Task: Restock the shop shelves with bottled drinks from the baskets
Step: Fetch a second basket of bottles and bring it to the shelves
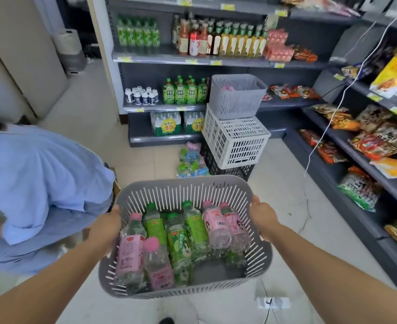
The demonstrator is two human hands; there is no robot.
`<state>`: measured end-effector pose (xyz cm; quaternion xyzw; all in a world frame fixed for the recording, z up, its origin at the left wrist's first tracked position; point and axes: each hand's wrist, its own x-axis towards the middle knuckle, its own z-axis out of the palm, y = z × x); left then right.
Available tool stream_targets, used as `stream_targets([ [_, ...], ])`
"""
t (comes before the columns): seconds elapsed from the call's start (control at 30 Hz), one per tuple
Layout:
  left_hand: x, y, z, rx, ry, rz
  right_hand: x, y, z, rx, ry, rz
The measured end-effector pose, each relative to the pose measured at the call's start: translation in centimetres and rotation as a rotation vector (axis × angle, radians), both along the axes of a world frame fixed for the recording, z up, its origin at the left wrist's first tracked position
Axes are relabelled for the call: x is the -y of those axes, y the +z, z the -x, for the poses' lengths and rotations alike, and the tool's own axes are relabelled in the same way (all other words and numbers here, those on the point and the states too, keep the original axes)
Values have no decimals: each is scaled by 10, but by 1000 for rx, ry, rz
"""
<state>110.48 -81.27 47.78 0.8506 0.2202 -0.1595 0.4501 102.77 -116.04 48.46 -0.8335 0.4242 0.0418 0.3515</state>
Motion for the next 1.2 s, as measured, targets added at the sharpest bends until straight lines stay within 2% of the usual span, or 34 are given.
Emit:
stream_targets([
  [0.17,67,11,-98,-11,-63,-71,64,3,-81,18,-53,10],
  [0.37,156,6,-211,0,-100,-123,157,3,-189,-9,-14,17],
  [0.53,230,-9,-292,-2,-7,-14,235,12,-279,-36,87,71],
  [0.9,386,-28,-468,1,8,70,389,16,-450,-51,37,100],
  [1.1,460,-41,-553,23,-135,-98,460,5,-525,-23,-38,36],
  [1.2,493,-47,-585,15,-99,-73,496,-4,-561,-32,-41,58],
])
